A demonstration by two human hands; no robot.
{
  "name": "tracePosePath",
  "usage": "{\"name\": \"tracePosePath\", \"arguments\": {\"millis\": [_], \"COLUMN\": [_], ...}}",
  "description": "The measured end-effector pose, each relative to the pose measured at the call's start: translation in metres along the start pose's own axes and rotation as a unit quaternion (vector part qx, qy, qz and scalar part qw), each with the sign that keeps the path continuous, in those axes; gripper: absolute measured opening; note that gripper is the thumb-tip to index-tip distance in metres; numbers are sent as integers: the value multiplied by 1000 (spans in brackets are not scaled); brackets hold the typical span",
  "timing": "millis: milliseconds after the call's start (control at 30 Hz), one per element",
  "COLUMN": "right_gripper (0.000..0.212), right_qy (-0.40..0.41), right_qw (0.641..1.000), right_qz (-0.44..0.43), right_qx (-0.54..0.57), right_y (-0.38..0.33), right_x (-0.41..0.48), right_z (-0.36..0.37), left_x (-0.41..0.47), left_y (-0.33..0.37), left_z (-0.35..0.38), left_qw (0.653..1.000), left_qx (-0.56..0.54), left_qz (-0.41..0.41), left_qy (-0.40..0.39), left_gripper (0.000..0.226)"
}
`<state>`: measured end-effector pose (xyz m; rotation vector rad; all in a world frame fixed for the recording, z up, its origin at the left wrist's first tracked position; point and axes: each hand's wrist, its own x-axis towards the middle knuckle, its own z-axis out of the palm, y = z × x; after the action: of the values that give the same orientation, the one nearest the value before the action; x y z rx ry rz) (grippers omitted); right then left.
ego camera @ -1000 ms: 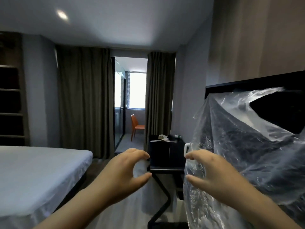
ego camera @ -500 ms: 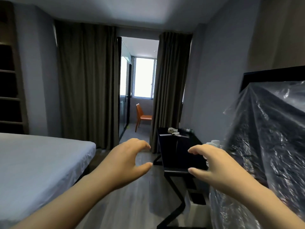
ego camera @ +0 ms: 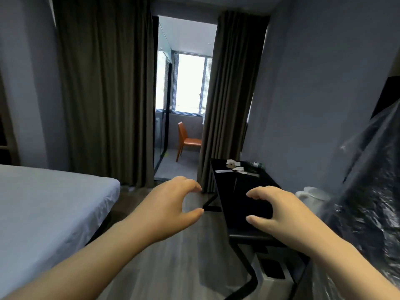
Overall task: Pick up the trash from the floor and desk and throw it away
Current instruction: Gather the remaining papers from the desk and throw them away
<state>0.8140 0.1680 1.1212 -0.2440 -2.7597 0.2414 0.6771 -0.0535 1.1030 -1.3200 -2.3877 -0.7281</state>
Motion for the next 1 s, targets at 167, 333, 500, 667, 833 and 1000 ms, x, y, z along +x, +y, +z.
{"name": "tracePosePath", "arguments": {"millis": [167, 333, 500, 667, 833, 1000], "right_gripper": [50, 52, 53, 52, 52, 51], "right_qy": [14, 21, 3, 0, 4, 0], "right_qw": [999, 999, 999, 999, 999, 996], "right_qz": [-12, -14, 1, 24, 49, 87], "right_qx": [26, 34, 40, 32, 22, 21], "right_y": [31, 69, 96, 112, 118, 124], "right_x": [84, 165, 225, 289, 365, 442], "right_z": [22, 35, 58, 89, 123, 148], "left_x": [69, 144, 202, 258, 325, 394], "left_y": [-41, -77, -117, -170, -236, -298], "left_z": [23, 44, 75, 105, 123, 134], "left_qw": [1000, 1000, 1000, 999, 999, 997], "left_qx": [6, 17, 2, -13, -28, -52], "left_qz": [-15, -22, -23, -7, 18, 38], "left_qy": [-8, -3, -21, -32, -37, -50], "left_gripper": [43, 44, 47, 46, 48, 47]}}
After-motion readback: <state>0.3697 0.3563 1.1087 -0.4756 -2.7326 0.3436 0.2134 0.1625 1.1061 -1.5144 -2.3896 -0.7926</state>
